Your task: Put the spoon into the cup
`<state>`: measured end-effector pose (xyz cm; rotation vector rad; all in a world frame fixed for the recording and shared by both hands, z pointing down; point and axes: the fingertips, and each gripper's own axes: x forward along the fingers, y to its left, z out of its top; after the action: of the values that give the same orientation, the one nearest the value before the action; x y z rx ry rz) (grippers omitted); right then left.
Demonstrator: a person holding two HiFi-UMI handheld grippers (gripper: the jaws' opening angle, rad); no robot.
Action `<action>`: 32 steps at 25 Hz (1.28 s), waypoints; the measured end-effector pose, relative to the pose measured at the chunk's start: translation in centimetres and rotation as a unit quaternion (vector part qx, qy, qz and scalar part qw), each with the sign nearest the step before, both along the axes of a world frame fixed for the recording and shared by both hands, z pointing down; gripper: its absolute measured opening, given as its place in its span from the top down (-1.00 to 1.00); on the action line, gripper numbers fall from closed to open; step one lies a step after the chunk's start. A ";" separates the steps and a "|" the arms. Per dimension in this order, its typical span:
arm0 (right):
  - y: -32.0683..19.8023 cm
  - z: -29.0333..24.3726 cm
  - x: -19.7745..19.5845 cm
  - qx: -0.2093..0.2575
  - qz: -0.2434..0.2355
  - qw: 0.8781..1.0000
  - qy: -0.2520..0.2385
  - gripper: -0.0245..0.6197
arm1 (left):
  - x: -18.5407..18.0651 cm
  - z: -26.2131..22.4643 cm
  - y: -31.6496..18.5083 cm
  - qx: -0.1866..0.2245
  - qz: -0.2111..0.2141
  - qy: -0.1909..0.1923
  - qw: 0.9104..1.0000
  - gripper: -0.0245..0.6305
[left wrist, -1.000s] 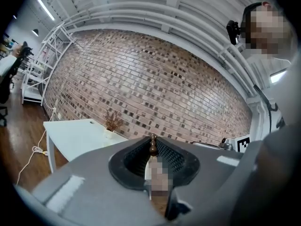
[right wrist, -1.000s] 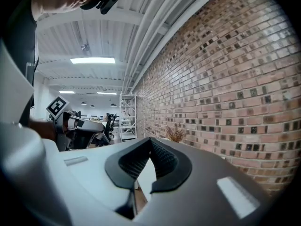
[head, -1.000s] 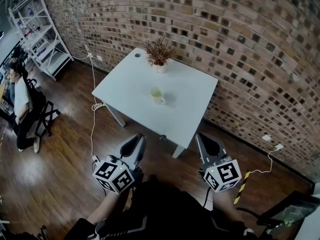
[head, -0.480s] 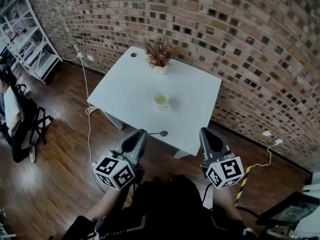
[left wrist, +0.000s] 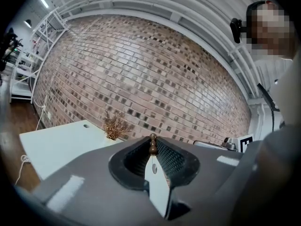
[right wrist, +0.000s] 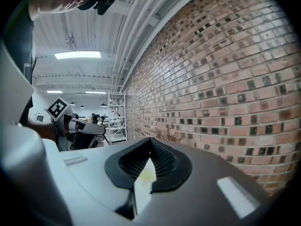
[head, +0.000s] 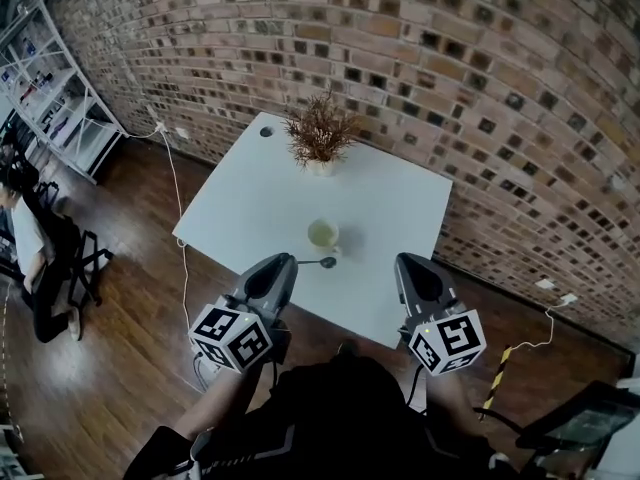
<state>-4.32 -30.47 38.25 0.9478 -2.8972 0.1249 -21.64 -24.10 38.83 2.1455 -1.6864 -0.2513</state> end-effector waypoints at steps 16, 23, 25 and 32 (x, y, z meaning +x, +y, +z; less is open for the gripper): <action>-7.1 1.9 -5.5 -0.030 0.056 0.998 0.022 0.90 | -5.1 3.5 -10.2 -0.048 0.065 0.001 0.997 0.82; -8.2 3.4 -7.9 -0.044 0.109 0.992 0.039 0.90 | -6.7 7.5 -13.0 -0.086 0.123 -0.013 0.989 0.82; -8.6 4.0 -8.0 -0.048 0.122 0.990 0.045 0.90 | -6.9 8.7 -13.6 -0.096 0.135 -0.015 0.986 0.82; -9.6 8.1 -7.5 -0.088 0.163 0.982 0.047 0.90 | -6.7 12.9 -15.8 -0.130 0.159 -0.023 0.978 0.82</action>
<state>-11.79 -40.06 46.33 1.3448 -2.5712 0.3423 -28.31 -39.94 51.73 2.1887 -1.2900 0.1061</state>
